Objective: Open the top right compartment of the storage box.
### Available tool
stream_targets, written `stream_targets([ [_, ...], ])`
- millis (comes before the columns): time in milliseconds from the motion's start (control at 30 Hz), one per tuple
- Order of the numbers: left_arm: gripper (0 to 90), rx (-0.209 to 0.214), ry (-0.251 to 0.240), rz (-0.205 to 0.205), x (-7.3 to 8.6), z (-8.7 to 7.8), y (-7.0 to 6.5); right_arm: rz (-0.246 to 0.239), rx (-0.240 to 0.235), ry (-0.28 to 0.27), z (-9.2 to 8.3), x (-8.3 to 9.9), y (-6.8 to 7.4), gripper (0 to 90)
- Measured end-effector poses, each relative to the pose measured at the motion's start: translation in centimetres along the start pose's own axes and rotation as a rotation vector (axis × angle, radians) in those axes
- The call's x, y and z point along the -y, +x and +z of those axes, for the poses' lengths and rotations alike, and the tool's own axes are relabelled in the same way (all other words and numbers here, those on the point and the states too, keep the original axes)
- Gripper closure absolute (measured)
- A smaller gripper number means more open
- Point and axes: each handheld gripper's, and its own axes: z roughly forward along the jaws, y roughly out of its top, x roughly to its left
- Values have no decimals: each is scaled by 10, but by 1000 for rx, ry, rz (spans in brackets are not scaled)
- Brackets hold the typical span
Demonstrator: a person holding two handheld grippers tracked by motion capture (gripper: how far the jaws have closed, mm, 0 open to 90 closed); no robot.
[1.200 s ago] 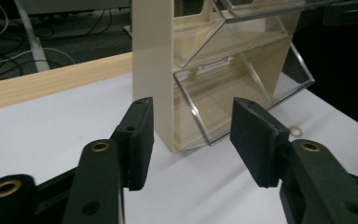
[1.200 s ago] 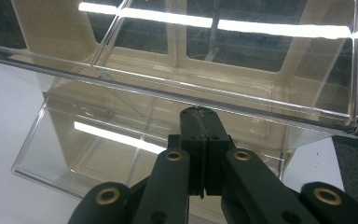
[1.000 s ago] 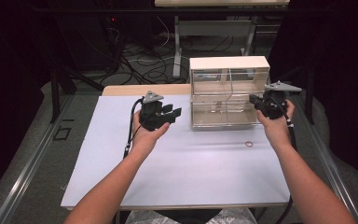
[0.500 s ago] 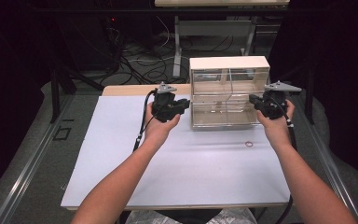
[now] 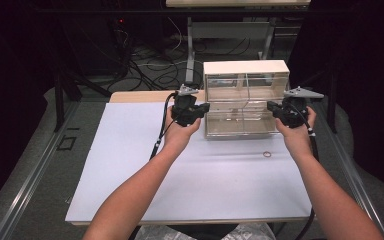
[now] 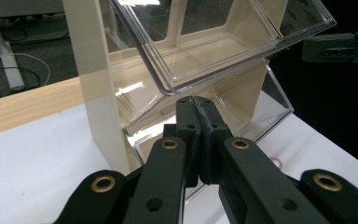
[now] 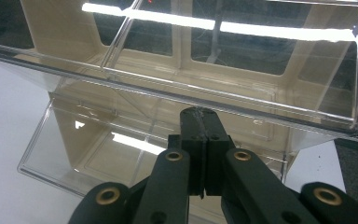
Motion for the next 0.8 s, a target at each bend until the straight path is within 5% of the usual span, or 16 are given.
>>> stream_targets([
  [800,900,11,9,-3,-10,25,-15,0,-9,-30,-5,-10,5,900],
])
